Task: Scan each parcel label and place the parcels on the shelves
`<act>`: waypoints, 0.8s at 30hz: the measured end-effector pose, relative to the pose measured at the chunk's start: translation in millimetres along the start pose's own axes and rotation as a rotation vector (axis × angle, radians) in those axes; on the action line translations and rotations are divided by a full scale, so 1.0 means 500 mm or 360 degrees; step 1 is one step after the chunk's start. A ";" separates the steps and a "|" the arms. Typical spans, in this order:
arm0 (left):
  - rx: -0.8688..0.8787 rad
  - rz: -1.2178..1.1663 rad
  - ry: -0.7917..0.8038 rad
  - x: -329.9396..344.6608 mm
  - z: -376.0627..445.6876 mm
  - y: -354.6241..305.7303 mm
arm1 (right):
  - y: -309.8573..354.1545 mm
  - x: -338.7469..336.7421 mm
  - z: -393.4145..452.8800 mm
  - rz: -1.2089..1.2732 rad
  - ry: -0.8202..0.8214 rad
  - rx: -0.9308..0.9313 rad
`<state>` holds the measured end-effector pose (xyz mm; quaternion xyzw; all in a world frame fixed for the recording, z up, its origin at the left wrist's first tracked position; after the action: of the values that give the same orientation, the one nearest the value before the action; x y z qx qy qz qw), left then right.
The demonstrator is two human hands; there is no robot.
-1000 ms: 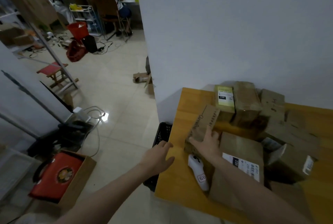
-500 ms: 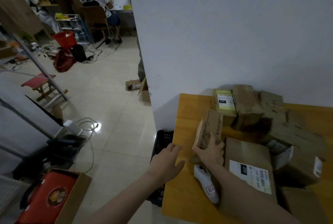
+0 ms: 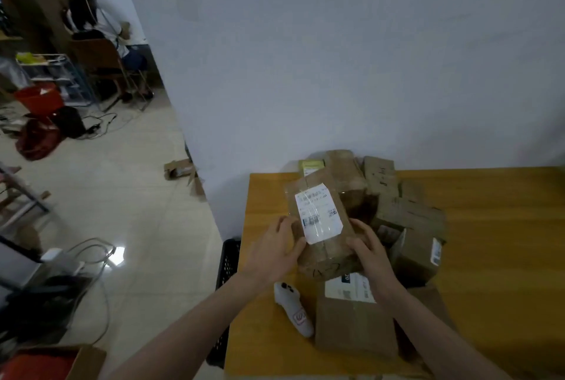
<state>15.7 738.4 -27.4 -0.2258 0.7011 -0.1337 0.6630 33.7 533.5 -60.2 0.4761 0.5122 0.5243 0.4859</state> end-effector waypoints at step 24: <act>0.0377 -0.0999 0.1046 0.375 -0.362 -0.819 | 0.152 -0.825 -0.528 0.0334 -0.0827 -0.0222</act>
<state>-110.2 272.5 24.3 -0.2955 0.7516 -0.4713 0.3545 -200.5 102.4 9.2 0.6102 0.2811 0.4662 0.5756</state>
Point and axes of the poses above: each hand's wrist, its own z-axis towards the middle knuckle, its own x-axis out of the palm, y = z × x, the point moved 1 cm from there along z, towards the middle knuckle, and after that the axes turned 15 degrees about -x, right-handed, at the moved point
